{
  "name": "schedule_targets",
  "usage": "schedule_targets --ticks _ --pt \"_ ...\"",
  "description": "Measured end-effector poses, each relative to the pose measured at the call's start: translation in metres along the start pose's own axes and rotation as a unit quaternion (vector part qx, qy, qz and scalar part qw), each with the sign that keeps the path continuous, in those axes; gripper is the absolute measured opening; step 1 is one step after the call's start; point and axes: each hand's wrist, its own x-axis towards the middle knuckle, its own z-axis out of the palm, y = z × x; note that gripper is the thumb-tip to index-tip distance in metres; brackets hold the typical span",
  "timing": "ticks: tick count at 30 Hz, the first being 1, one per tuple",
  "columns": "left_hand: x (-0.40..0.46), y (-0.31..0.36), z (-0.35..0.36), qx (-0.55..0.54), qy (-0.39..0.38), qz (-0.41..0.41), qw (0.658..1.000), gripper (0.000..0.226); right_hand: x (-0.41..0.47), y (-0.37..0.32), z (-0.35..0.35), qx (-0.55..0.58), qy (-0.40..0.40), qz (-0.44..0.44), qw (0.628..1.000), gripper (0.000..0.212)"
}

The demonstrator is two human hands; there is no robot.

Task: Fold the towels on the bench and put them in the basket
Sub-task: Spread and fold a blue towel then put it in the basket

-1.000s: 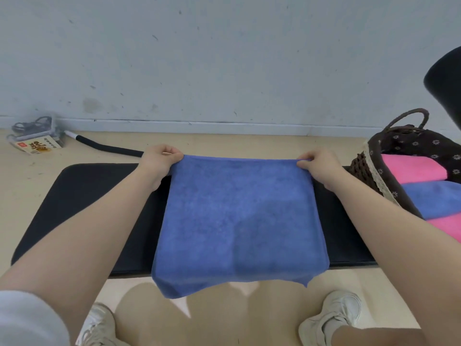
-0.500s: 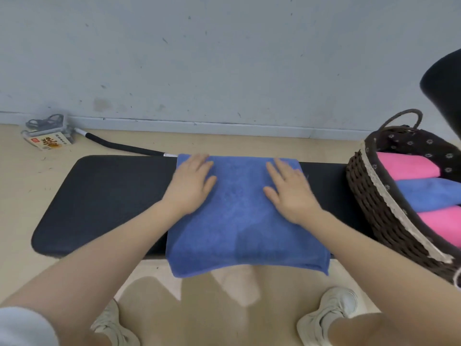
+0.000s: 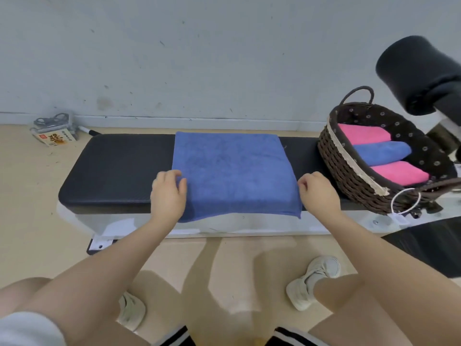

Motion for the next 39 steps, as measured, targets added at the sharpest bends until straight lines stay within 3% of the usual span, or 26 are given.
schedule_targets --ticks 3,7,9,13,15,18,26,29,33,36,39 --pt "-0.015 -0.001 0.0 -0.121 0.026 -0.172 0.977 0.017 -0.009 -0.002 -0.003 0.092 -0.043 0.071 0.992 0.016" --pt "-0.033 0.008 -0.001 -0.255 0.017 -0.244 0.935 0.015 -0.015 -0.011 0.001 0.131 -0.03 0.113 0.984 0.025" --pt "-0.039 0.01 0.0 -0.28 0.02 -0.29 0.915 0.035 -0.015 -0.016 0.003 0.145 -0.014 0.141 0.979 0.033" --pt "-0.04 0.013 0.001 -0.293 -0.049 -0.411 0.862 0.031 -0.016 -0.027 0.008 0.143 -0.038 0.184 0.972 0.04" --pt "-0.041 0.013 0.001 -0.295 -0.085 -0.417 0.855 0.048 -0.015 -0.031 0.01 0.141 -0.049 0.189 0.971 0.043" --pt "-0.037 0.006 0.001 -0.301 -0.104 -0.414 0.853 0.056 -0.013 -0.031 0.012 0.15 -0.057 0.191 0.968 0.043" --pt "-0.029 0.008 -0.01 -0.445 -0.156 -0.412 0.78 0.015 -0.016 -0.015 0.003 0.331 -0.045 0.198 0.922 0.019" --pt "-0.029 0.004 -0.016 -0.45 -0.166 -0.409 0.777 0.012 -0.014 -0.004 0.001 0.366 -0.048 0.203 0.907 0.024" --pt "-0.027 -0.005 -0.023 -0.497 -0.177 -0.406 0.747 0.02 -0.015 0.005 0.004 0.316 -0.067 0.222 0.92 0.02" --pt "-0.027 -0.007 -0.025 -0.495 -0.214 -0.39 0.746 0.023 -0.018 0.006 0.007 0.301 -0.073 0.227 0.923 0.01" --pt "-0.029 -0.007 -0.026 -0.453 -0.231 -0.377 0.774 0.015 -0.015 0.009 0.01 0.294 -0.066 0.242 0.922 0.005"
